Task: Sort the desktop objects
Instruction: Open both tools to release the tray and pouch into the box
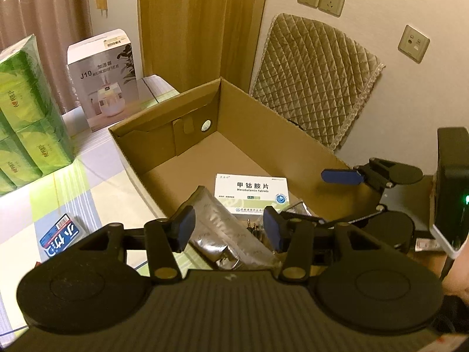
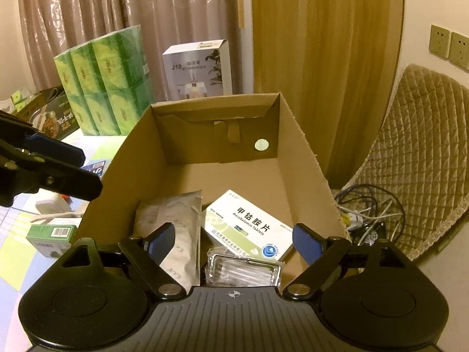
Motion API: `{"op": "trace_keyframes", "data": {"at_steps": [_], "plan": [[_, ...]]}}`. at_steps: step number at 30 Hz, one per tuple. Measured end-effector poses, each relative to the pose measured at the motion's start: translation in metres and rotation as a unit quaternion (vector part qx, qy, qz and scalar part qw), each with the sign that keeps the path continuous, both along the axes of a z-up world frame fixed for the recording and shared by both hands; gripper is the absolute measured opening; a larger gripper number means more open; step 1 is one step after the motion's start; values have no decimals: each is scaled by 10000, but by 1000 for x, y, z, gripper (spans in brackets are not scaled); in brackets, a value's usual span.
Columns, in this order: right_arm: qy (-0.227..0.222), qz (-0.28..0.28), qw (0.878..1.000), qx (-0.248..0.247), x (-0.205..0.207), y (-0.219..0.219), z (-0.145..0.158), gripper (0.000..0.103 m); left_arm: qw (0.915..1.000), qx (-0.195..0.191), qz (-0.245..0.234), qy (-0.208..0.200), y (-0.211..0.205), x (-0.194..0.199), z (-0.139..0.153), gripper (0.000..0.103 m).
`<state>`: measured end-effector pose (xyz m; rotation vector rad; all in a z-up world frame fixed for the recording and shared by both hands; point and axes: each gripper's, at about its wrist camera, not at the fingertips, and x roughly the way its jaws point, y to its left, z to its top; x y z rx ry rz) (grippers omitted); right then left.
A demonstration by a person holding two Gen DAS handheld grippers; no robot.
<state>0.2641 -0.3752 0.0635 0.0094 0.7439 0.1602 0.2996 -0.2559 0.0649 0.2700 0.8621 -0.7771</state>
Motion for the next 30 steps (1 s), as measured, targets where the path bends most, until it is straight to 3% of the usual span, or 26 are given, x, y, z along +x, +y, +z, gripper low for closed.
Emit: {"op": "trace_keyframes", "data": {"at_steps": [17, 24, 30], "plan": [[-40, 3, 10000, 59, -4, 6, 4, 91, 9997, 116, 207, -84, 32, -13, -8, 59], [-24, 13, 10000, 29, -5, 11, 5, 96, 9990, 8, 423, -173, 54, -17, -8, 78], [-66, -13, 10000, 31, -7, 16, 8, 99, 9976, 83, 633, -281, 78, -21, -7, 88]]}}
